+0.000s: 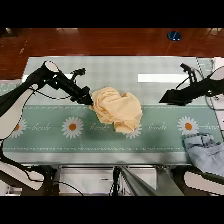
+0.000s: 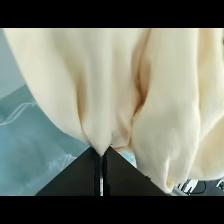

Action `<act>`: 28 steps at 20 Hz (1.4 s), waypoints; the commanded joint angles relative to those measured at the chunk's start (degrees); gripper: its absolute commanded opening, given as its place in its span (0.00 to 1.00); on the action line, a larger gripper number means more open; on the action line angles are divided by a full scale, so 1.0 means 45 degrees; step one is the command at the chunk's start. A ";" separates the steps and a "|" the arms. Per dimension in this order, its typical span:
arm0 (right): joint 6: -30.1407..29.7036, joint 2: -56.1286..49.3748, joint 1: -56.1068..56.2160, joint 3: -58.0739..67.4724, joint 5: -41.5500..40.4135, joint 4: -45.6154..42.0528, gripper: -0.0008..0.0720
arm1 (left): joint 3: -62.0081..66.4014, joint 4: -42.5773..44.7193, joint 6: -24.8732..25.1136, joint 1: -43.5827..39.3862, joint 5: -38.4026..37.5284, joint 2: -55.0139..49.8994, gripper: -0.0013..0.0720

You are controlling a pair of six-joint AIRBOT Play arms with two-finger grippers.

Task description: Fold the shirts.

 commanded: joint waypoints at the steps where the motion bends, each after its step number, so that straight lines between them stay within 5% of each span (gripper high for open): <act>1: -0.1384 -0.0801 0.0243 -0.1953 -0.0432 0.2890 0.82 | 0.0049 -0.0223 0.0087 0.0034 -0.0340 0.0131 0.06; 8: -0.1574 -0.1967 0.3254 -0.2788 -0.3327 0.4959 0.76 | 0.0049 -0.0568 0.0427 0.0034 -0.0505 0.0131 0.06; 10: -0.1724 -0.2302 0.3813 -0.2788 -0.3988 0.6334 0.48 | 0.0053 -0.1433 0.0675 0.0034 -0.0559 0.0175 0.06; 11: -0.2089 -0.2336 0.3920 -0.2788 -0.4041 0.7057 0.19 | 0.0053 -0.1831 0.0908 0.0034 -0.0554 0.0272 0.06; 12: -0.2336 -0.2268 0.3910 -0.2764 -0.3798 0.7893 0.04 | 0.0146 -0.2055 0.0986 0.0063 -0.0568 0.0427 0.06; 17: -0.3283 0.0287 0.2594 -0.1375 -0.1457 0.9316 0.04 | 0.2055 -0.2234 0.0976 0.0665 -0.1030 0.2035 0.06; 28: 0.0277 0.6771 -0.1020 0.5595 -0.1054 0.9180 0.04 | 0.7611 -0.2123 -0.0699 0.3113 -0.0962 0.9020 0.06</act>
